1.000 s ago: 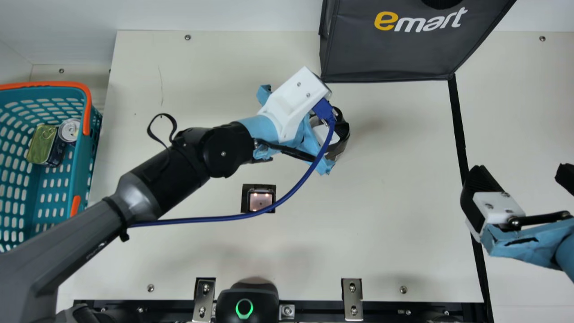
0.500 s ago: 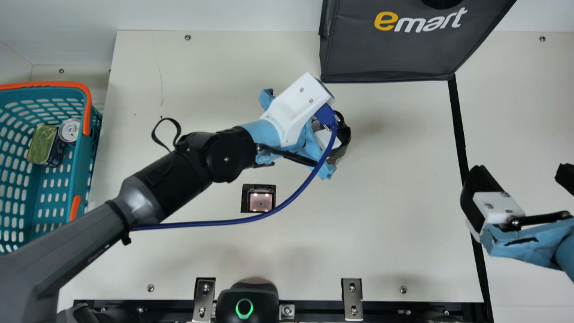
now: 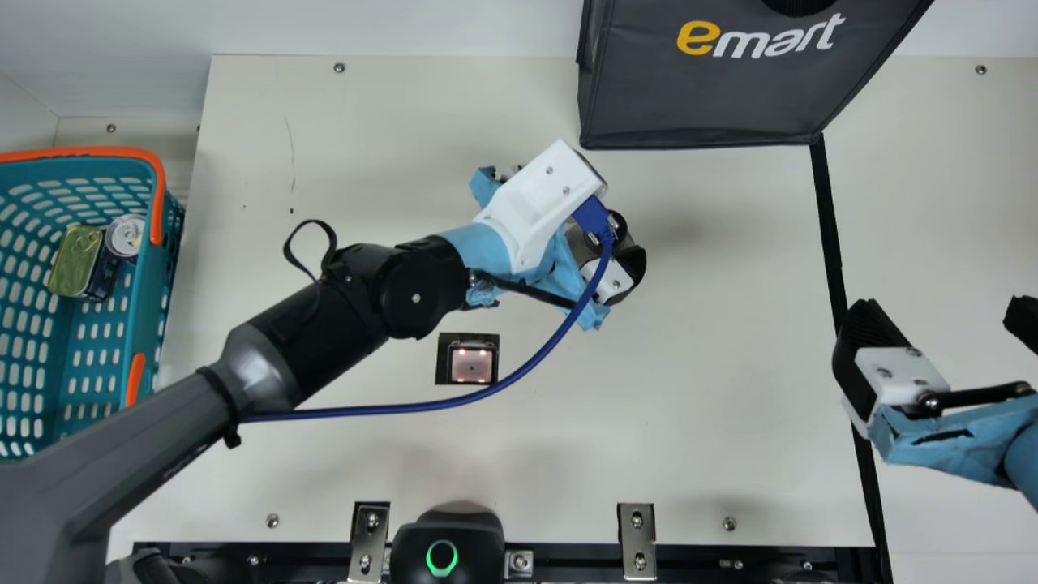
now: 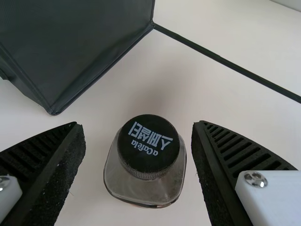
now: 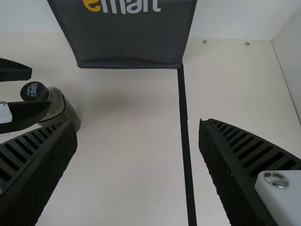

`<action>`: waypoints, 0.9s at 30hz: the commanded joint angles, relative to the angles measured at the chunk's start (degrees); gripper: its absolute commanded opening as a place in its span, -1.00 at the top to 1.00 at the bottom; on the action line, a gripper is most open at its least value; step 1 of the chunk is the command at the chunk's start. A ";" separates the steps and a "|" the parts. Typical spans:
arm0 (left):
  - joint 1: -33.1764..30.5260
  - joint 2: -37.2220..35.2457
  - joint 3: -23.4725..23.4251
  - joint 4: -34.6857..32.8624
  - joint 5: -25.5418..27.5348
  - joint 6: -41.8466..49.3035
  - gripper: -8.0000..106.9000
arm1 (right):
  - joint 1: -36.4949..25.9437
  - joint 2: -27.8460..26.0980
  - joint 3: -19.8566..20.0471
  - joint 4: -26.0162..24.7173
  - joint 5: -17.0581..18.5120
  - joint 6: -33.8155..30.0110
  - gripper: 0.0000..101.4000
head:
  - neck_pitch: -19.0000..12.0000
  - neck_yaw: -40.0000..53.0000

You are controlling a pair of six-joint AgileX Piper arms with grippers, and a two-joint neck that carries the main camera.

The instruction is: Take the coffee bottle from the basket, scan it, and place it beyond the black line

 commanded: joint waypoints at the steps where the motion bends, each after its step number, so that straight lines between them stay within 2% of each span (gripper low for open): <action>1: -0.06 0.02 0.06 0.68 -0.12 -0.66 -0.71 | 0.00 0.00 0.00 0.00 0.00 0.00 -0.79 | -1.57 0.00; 16: 0.07 -3.38 0.11 8.85 -0.59 -9.90 -0.71 | 0.00 0.00 0.00 0.00 0.00 0.00 -0.79 | -1.57 0.00; 27: 2.98 -8.31 2.46 19.03 -1.51 -21.60 -0.71 | 0.00 0.00 0.00 0.00 0.00 0.00 -0.79 | -1.57 0.00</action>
